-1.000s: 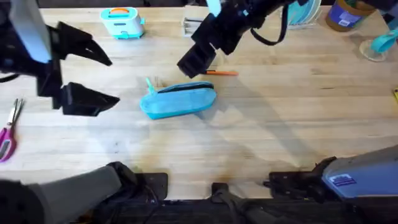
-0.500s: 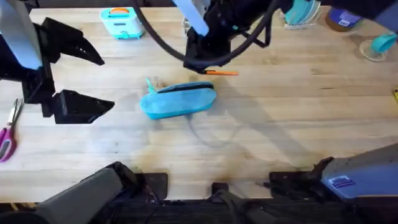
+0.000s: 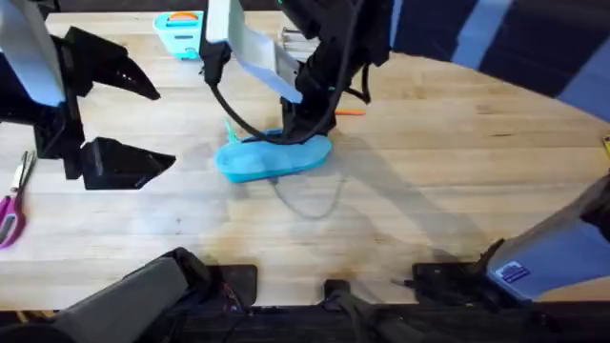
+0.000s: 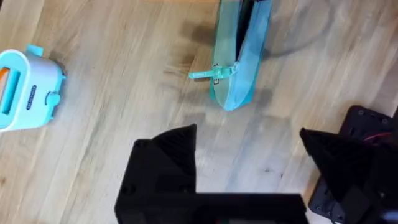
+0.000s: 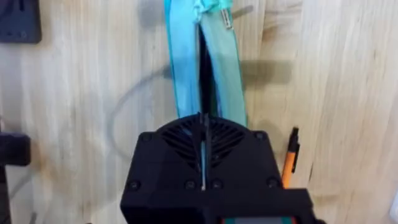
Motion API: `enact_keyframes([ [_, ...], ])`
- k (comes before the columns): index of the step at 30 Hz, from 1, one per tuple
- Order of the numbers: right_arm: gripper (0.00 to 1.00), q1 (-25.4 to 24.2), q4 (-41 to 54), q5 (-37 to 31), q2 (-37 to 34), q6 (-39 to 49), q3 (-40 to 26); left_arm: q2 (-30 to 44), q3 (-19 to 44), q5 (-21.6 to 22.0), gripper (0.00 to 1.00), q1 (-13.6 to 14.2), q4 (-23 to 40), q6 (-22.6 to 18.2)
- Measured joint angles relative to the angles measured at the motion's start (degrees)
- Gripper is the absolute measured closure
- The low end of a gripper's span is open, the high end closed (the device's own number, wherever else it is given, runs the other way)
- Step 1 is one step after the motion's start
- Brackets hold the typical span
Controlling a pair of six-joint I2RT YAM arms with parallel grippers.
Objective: Unzip the bag, pick up the pens from the table one at a time and place them inside, then zip the bag closed.
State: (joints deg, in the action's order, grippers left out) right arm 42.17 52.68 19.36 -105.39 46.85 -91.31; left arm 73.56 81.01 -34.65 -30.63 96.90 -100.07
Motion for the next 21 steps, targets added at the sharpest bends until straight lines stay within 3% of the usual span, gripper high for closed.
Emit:
enact_keyframes([
  [21, 0.971, 3.0, -5.7, 0.0, -8.0, 0.1, 0.0, 0.0, 0.0, 0.0, 0.007, 0.0, 0.0, 0.0],
])
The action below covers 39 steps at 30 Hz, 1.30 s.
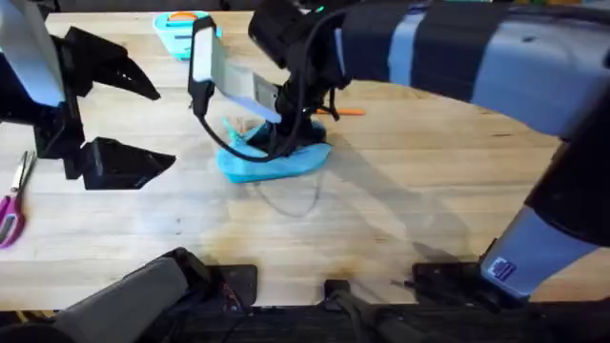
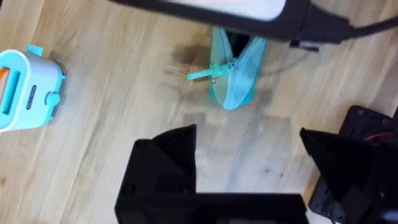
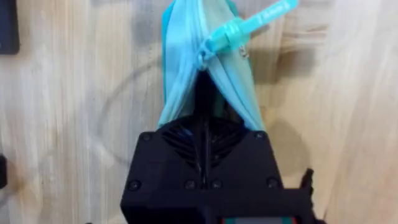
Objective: Unzip the bag, pick up the pens from the table one at a time and place them inside, then zip the bag closed.
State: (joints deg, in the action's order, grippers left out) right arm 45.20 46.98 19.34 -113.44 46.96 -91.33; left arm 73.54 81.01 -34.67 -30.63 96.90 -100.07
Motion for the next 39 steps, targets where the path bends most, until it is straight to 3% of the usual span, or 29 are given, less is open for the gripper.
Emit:
enact_keyframes([
  [9, 0.971, 0.4, -0.3, 0.0, -0.9, 0.0, 0.0, 0.0, 0.0, 0.0, 0.008, 0.0, 0.0, 0.0],
  [11, 0.921, 0.4, -0.3, 0.0, -0.9, -0.1, 0.0, 0.0, 0.0, 0.0, 0.007, 0.0, 0.0, 0.0],
  [12, 0.822, 0.4, -0.4, 0.0, -0.9, -0.1, 0.0, 0.0, 0.0, 0.0, 0.008, 0.0, 0.0, 0.0],
  [17, 0.107, 0.5, -0.5, 0.0, -0.9, 0.0, 0.0, 0.0, 0.0, 0.0, 0.007, 0.0, 0.0, 0.0],
  [18, 0.029, 0.4, -0.5, 0.0, -0.9, 0.2, 0.0, 0.0, 0.0, 0.0, 0.007, 0.0, 0.0, 0.0],
  [33, 0.004, 0.4, 0.2, 0.0, -0.4, -1.5, 0.0, 0.0, 0.0, 0.0, 0.008, 0.0, 0.0, 0.0],
  [39, 0.004, -1.4, 3.1, 0.0, 6.2, -2.8, -0.9, 0.0, 0.0, 0.0, 0.007, 0.0, 0.0, 0.0],
])
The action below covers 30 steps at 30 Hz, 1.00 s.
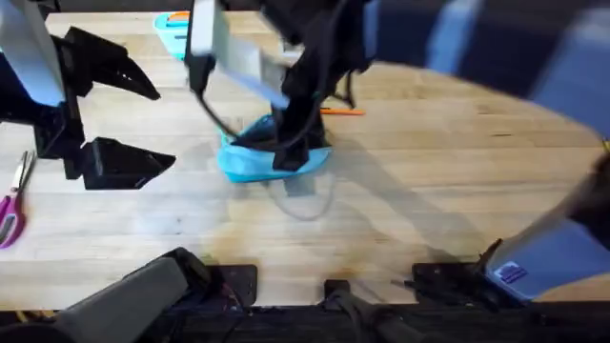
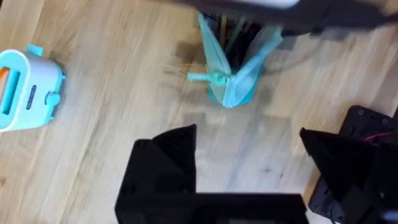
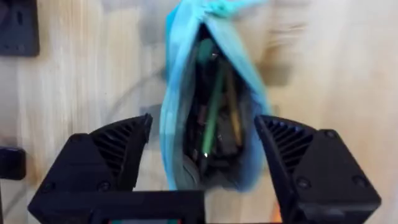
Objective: Unzip the bag, pick up the pens from the table one at a time and place them inside, then zip the bag closed.
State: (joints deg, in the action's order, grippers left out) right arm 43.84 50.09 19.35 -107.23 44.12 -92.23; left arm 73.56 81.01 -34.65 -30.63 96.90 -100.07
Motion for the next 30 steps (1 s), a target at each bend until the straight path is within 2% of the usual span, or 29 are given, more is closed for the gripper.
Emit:
enact_keyframes([
  [3, 0.004, -2.7, 1.0, -0.6, 5.5, -0.2, -0.7, 0.0, 0.0, 0.0, 0.008, 0.0, 0.0, 0.0],
  [7, 0.004, -7.5, 3.4, -5.2, 11.4, -0.2, -2.0, 0.0, 0.0, 0.0, 0.007, 0.0, 0.0, 0.0],
  [11, 0.004, -11.9, 4.7, -12.0, 13.0, -0.2, -2.2, 0.0, 0.0, 0.0, 0.007, 0.0, 0.0, 0.0],
  [12, 0.004, -14.0, 5.1, -15.1, 12.2, -0.2, -2.2, 0.0, 0.0, 0.0, 0.007, 0.0, 0.0, 0.0],
  [15, 0.004, -15.4, 5.1, -16.6, 11.0, -0.2, -2.2, 0.0, 0.0, 0.0, 0.008, 0.0, 0.0, 0.0],
  [20, 0.004, -17.4, 5.0, -17.2, 8.4, -0.2, -2.2, 0.0, 0.0, 0.0, 0.007, 0.0, 0.0, 0.0],
  [30, 0.004, -21.2, 1.2, -17.6, -2.3, -0.2, -2.2, 0.0, 0.0, 0.0, 0.008, 0.0, 0.0, 0.0],
])
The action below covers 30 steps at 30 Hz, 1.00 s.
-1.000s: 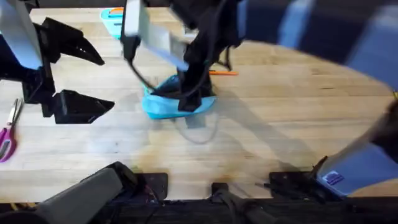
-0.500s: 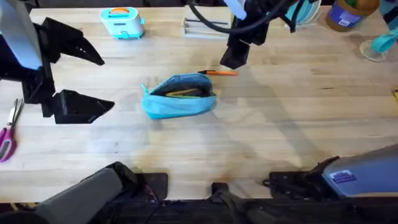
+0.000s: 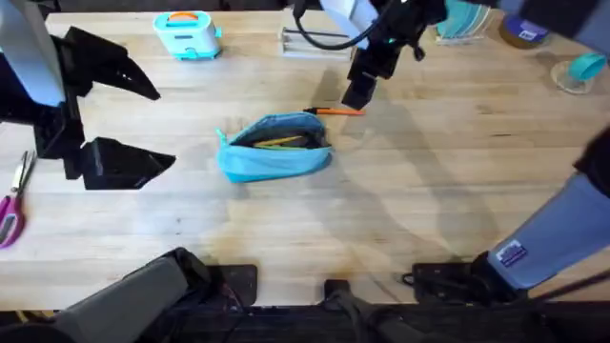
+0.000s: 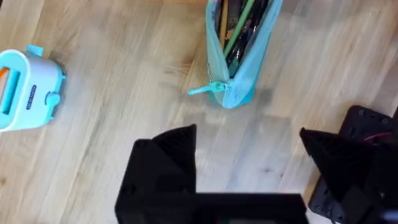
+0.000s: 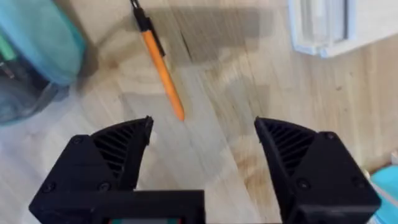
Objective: Unzip the bag, pick up the pens from the table one at a time and place them inside, then zip the bag closed.
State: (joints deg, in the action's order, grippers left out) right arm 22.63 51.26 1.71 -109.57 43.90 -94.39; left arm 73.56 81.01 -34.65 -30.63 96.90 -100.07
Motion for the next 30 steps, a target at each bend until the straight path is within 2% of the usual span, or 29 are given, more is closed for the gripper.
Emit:
enact_keyframes([
  [15, 0.004, 0.1, -0.7, 0.1, -9.1, 0.0, 0.0, 0.0, 0.0, 0.0, 0.007, 0.0, 0.0, 0.0],
  [30, 0.004, 0.3, -2.6, 0.7, -9.8, -0.2, 2.6, 0.0, 0.0, 0.0, 0.007, 0.0, 0.0, 0.0],
])
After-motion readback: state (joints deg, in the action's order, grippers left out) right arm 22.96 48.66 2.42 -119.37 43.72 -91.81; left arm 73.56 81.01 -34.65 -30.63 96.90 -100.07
